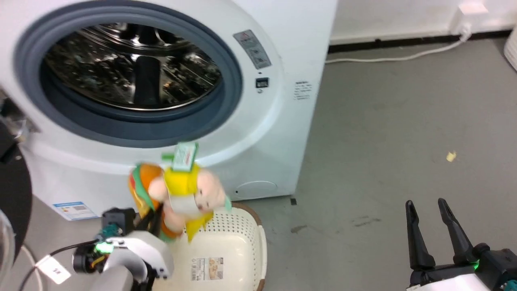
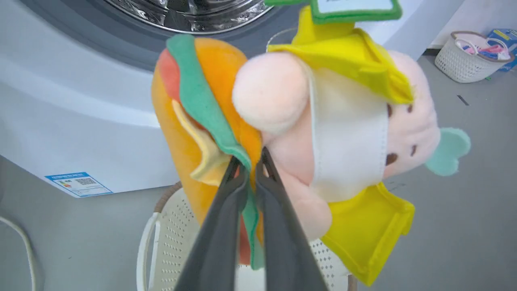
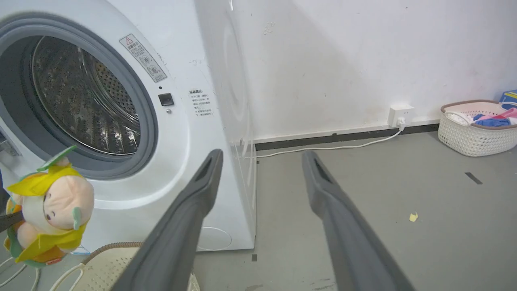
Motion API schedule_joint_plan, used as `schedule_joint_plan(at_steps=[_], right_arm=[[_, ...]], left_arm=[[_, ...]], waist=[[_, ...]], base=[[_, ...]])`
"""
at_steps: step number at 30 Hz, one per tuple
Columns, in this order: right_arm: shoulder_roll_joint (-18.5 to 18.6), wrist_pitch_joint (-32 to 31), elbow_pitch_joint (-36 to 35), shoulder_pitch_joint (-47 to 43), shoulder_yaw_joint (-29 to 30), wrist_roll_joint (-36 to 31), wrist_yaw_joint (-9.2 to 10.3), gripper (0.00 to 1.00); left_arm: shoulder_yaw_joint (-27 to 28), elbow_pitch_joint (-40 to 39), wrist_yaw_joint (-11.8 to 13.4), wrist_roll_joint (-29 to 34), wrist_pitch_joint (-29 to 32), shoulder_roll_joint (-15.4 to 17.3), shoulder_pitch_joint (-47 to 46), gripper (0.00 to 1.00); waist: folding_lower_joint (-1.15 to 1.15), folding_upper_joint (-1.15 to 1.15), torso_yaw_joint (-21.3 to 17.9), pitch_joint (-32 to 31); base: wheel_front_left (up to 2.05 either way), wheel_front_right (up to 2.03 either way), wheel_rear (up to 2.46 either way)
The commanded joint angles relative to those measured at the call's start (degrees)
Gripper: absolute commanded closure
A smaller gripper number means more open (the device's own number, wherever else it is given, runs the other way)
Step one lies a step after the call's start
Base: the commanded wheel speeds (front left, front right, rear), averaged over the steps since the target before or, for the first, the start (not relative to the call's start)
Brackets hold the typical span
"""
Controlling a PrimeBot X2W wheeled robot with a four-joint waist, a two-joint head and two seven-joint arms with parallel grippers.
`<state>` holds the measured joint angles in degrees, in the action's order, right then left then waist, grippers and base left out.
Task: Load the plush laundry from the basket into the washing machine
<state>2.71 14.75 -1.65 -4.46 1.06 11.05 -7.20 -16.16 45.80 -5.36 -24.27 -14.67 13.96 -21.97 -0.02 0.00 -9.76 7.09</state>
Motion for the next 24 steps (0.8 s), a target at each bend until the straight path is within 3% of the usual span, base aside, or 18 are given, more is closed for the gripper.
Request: schedule_joint_plan(at_steps=[1, 6, 12, 13, 14, 17, 24], right_arm=[[0.17, 0.25, -0.30, -0.85, -0.08, -0.37, -0.29, 0.00], [0.17, 0.25, -1.09, -0.69, -0.95, -0.18, -0.29, 0.00], [0.17, 0.25, -1.68, 1.91, -1.77, 0.66, -0.29, 0.00], [0.17, 0.25, -1.73, 2.48, -1.90, 0.89, -0.29, 0.00], [0.17, 0.25, -1.95, 4.35, -2.23, 2.11, -0.29, 0.00], [0.17, 0.25, -1.97, 5.98, -2.72, 3.49, -0.29, 0.00], [0.17, 0.25, -1.47, 9.38, -4.25, 7.05, -0.29, 0.00]], left_arm=[[0.85, -3.16, 0.58, 0.36, -0.31, 0.21, 1.42, 1.00], [5.17, -18.79, 3.77, 0.90, 0.10, 2.01, 1.97, 1.00], [7.55, -24.23, 5.99, 1.16, 7.12, 6.64, -7.32, 1.00], [7.95, -24.60, 6.37, 1.22, 8.55, 7.47, -9.31, 1.00], [8.77, -24.60, 7.54, 1.93, 13.73, 10.37, -15.97, 1.00], [8.74, -22.21, 7.35, 2.84, 18.98, 13.57, -23.16, 1.00], [7.27, -13.99, 6.24, 6.12, 25.35, 18.72, -40.49, 1.00]], waist=[[0.02, 0.00, 0.60, -0.49], [0.02, 0.00, -0.67, 2.80], [0.02, 0.00, -3.39, 9.52], [0.02, 0.00, -3.96, 10.74], [0.02, 0.00, -5.89, 14.88], [0.02, 0.00, -7.79, 18.77], [0.02, 0.00, -11.98, 26.03]], base=[[0.00, 0.00, 0.00], [0.00, 0.00, 0.00], [0.00, 0.00, 0.00], [0.00, 0.00, 0.00], [0.00, 0.00, 0.00], [0.00, 0.00, 0.00], [0.00, 0.00, 0.00]])
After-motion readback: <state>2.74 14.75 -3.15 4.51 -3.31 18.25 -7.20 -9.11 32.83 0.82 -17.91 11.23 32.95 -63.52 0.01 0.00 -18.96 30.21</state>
